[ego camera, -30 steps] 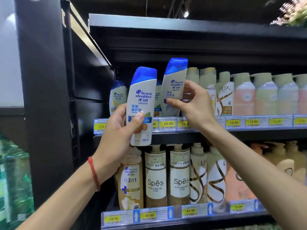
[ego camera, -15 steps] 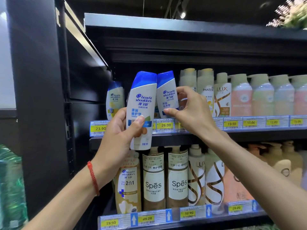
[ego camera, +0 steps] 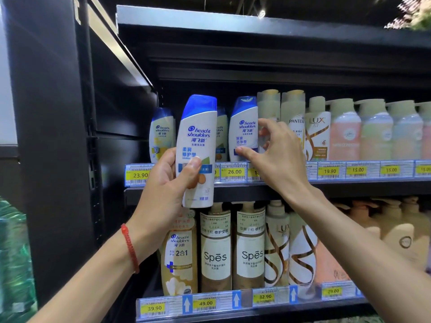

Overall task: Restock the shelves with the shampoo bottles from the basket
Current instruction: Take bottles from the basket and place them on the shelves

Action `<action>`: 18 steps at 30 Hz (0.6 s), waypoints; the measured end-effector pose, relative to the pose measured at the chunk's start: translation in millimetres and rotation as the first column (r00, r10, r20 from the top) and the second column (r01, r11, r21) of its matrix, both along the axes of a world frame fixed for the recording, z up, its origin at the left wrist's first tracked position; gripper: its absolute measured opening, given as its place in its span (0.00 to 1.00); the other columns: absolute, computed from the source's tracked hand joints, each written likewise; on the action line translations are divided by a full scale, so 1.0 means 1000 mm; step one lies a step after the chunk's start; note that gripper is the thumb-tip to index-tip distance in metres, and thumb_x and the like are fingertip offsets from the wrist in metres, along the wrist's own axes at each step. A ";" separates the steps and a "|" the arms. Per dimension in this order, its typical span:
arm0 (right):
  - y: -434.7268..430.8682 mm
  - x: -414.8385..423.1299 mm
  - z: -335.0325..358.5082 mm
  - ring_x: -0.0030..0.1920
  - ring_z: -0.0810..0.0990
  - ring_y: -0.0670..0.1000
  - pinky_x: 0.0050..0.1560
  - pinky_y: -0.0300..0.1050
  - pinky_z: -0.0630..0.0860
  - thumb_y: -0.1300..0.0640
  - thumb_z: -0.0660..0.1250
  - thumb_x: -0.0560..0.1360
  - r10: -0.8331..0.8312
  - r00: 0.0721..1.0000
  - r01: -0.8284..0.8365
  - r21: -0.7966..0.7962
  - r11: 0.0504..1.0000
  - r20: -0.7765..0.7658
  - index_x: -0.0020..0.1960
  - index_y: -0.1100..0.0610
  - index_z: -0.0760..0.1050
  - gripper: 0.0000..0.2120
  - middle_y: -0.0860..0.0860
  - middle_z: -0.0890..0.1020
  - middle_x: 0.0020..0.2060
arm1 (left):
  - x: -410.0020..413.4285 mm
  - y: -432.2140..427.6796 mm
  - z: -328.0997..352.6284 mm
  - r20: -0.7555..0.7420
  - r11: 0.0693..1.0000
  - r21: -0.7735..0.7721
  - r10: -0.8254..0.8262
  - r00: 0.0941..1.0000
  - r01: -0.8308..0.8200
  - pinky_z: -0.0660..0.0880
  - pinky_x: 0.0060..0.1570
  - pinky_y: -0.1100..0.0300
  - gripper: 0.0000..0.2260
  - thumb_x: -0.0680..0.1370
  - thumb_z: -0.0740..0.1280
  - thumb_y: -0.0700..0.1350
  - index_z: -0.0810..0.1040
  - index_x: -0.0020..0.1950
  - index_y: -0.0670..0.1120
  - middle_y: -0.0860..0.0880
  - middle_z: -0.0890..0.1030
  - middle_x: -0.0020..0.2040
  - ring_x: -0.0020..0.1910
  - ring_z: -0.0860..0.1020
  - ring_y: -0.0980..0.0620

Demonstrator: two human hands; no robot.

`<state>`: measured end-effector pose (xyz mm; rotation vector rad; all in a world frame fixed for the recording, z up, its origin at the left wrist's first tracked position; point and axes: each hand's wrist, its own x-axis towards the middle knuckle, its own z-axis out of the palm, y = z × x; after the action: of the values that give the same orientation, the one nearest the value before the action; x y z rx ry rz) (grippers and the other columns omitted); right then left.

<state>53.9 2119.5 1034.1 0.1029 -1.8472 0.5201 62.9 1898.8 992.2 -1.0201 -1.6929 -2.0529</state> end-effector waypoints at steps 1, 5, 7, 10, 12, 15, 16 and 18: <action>0.000 0.000 0.000 0.54 0.77 0.48 0.48 0.45 0.73 0.41 0.80 0.71 -0.005 1.000 0.005 -0.002 1.000 0.000 0.69 0.52 0.76 0.31 0.47 0.79 0.56 | 0.000 0.000 0.000 -0.001 1.000 0.005 -0.001 1.000 0.001 0.84 0.50 0.50 0.12 0.81 0.65 0.46 0.77 0.64 0.47 0.40 0.83 0.56 0.56 0.82 0.40; 0.001 0.000 -0.002 0.55 0.79 0.49 0.49 0.47 0.76 0.40 0.79 0.71 -0.013 1.000 0.013 -0.007 1.000 -0.009 0.67 0.51 0.77 0.30 0.47 0.81 0.56 | 0.000 0.001 0.000 0.010 1.000 0.015 -0.008 1.000 0.008 0.85 0.46 0.55 0.10 0.82 0.64 0.45 0.77 0.63 0.47 0.41 0.83 0.56 0.54 0.82 0.44; 0.001 -0.001 -0.002 0.54 0.77 0.48 0.48 0.44 0.73 0.41 0.80 0.71 -0.014 1.000 0.014 -0.013 1.000 -0.018 0.68 0.52 0.77 0.30 0.48 0.81 0.56 | 0.001 0.001 0.000 0.026 1.000 0.016 -0.011 1.000 0.011 0.85 0.45 0.52 0.10 0.82 0.64 0.45 0.77 0.63 0.48 0.39 0.83 0.57 0.56 0.82 0.41; 0.001 -0.004 -0.003 0.52 0.74 0.46 0.49 0.40 0.67 0.43 0.80 0.71 0.000 1.000 -0.001 -0.022 1.000 -0.028 0.69 0.53 0.77 0.31 0.50 0.82 0.56 | 0.002 0.001 -0.001 0.039 1.000 0.008 -0.012 0.999 0.012 0.83 0.47 0.48 0.10 0.83 0.64 0.45 0.77 0.64 0.47 0.36 0.81 0.59 0.60 0.80 0.36; 0.000 -0.005 -0.004 0.53 0.74 0.46 0.50 0.38 0.65 0.44 0.80 0.71 0.003 0.999 -0.004 -0.031 0.999 -0.034 0.70 0.53 0.77 0.31 0.50 0.82 0.57 | 0.003 0.001 -0.001 0.039 1.000 0.007 -0.017 0.999 0.017 0.83 0.47 0.49 0.10 0.83 0.64 0.45 0.77 0.64 0.46 0.36 0.81 0.58 0.60 0.79 0.36; -0.001 -0.007 -0.005 0.57 0.75 0.49 0.52 0.39 0.64 0.43 0.80 0.72 -0.016 1.000 0.015 -0.040 0.999 -0.019 0.73 0.53 0.75 0.33 0.50 0.79 0.58 | 0.003 0.001 -0.001 0.036 1.000 0.004 -0.024 0.999 0.024 0.84 0.45 0.51 0.10 0.83 0.64 0.45 0.77 0.63 0.47 0.36 0.81 0.58 0.59 0.79 0.36; -0.001 -0.007 -0.005 0.56 0.75 0.49 0.53 0.40 0.65 0.43 0.80 0.72 -0.019 1.000 0.019 -0.049 0.999 -0.011 0.74 0.53 0.74 0.34 0.49 0.76 0.58 | 0.003 0.002 -0.001 0.038 1.000 0.005 -0.027 0.999 0.027 0.84 0.45 0.51 0.10 0.83 0.64 0.45 0.77 0.63 0.47 0.35 0.81 0.58 0.59 0.79 0.36; 0.000 -0.006 -0.005 0.54 0.74 0.49 0.52 0.41 0.67 0.43 0.80 0.72 -0.012 1.000 0.012 -0.064 0.998 -0.002 0.74 0.53 0.74 0.35 0.48 0.72 0.56 | 0.002 0.002 -0.001 0.044 1.000 0.005 -0.030 0.999 0.030 0.84 0.43 0.52 0.10 0.83 0.64 0.45 0.77 0.63 0.47 0.34 0.81 0.58 0.59 0.79 0.35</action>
<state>47.5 2119.8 1029.1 0.0488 -1.8254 0.5701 65.3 1900.5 991.4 -1.0122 -1.7034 -2.1122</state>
